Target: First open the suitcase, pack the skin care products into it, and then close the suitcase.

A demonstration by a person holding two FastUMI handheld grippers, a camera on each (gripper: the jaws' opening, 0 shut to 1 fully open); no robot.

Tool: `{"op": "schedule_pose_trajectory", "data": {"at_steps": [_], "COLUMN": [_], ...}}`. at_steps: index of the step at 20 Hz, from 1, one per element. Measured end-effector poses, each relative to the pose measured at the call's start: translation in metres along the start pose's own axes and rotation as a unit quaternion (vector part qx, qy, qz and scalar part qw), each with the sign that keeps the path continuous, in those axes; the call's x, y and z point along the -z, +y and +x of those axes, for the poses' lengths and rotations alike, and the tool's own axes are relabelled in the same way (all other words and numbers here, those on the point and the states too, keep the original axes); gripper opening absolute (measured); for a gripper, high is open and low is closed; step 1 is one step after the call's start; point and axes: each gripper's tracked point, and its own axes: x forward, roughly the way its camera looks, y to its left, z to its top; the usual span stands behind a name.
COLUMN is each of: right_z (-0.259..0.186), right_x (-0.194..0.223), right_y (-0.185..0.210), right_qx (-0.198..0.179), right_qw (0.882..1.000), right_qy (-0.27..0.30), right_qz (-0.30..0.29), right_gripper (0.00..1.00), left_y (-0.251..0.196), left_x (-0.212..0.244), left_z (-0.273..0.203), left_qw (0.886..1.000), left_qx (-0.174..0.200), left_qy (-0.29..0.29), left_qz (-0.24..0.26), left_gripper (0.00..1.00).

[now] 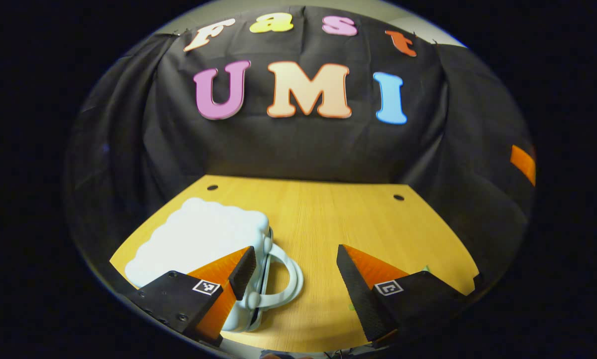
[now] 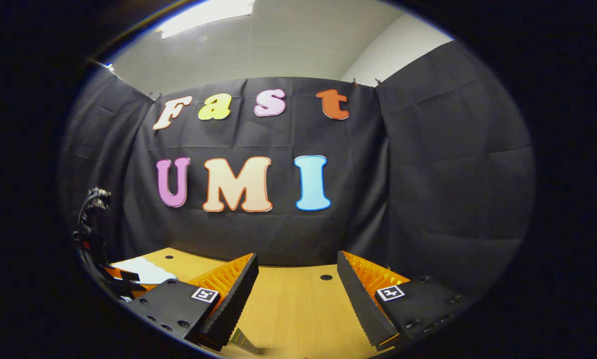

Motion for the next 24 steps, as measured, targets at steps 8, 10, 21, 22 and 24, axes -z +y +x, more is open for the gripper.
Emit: {"op": "schedule_pose_trajectory", "data": {"at_steps": [8,10,21,22,24], "right_z": [0.003,0.003,0.000,0.000,-0.001], "right_x": [0.023,0.021,0.017,0.016,0.017], "right_y": [0.000,-0.005,-0.009,-0.009,-0.011], "right_qx": [0.034,0.043,0.047,0.048,0.050], "right_qw": [0.998,0.998,0.996,0.996,0.996], "right_qy": [0.046,0.048,0.038,0.037,0.036], "right_qz": [-0.008,-0.014,-0.059,-0.061,-0.062], "right_gripper": [0.99,0.99,0.99,0.99,0.99], "left_y": [-0.010,-0.013,-0.014,-0.013,-0.005], "left_x": [0.044,0.053,0.096,0.099,0.098], "left_z": [0.052,0.060,0.087,0.087,0.089], "left_qw": [0.993,0.990,0.968,0.967,0.968], "left_qx": [0.038,0.043,0.049,0.047,0.036], "left_qy": [0.114,0.136,0.244,0.250,0.249], "left_qz": [0.017,0.007,-0.020,-0.022,-0.017], "left_gripper": [0.96,0.95,0.72,0.67,0.59]}}
